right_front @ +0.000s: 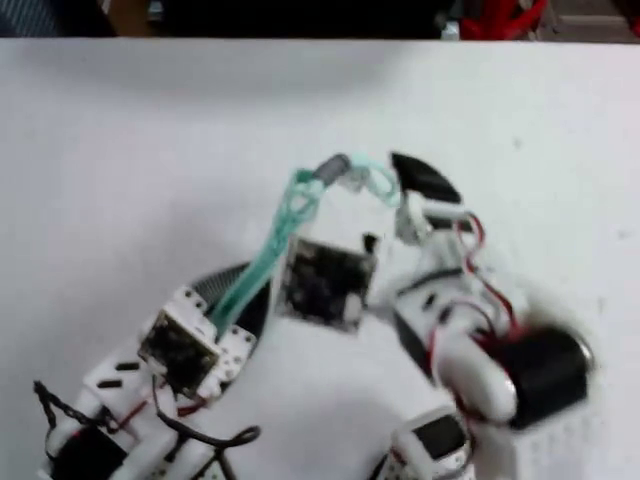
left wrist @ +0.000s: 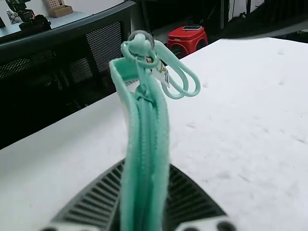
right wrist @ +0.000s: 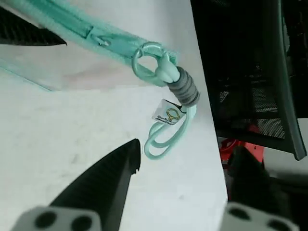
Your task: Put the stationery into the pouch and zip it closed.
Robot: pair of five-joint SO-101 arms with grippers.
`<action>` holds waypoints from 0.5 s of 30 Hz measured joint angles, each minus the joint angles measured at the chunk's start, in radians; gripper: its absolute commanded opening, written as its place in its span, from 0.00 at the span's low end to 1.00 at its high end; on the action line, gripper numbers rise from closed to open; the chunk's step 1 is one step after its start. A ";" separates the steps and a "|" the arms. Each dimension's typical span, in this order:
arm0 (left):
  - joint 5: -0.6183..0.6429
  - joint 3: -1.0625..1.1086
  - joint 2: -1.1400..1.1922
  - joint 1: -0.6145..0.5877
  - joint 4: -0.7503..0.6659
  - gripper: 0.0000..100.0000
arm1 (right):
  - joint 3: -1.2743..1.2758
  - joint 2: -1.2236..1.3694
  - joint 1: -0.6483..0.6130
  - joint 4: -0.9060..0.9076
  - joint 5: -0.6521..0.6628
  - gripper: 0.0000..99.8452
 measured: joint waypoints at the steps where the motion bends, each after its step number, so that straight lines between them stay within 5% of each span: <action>1: 0.000 0.000 0.000 0.000 0.000 0.02 | 0.000 0.028 -0.012 -0.002 -0.003 0.31; 12: 0.000 0.002 0.000 0.000 0.000 0.02 | 0.000 0.218 -0.058 -0.100 0.072 0.32; 15: 0.000 0.002 0.000 0.000 0.000 0.02 | 0.002 0.232 -0.058 -0.112 0.074 0.24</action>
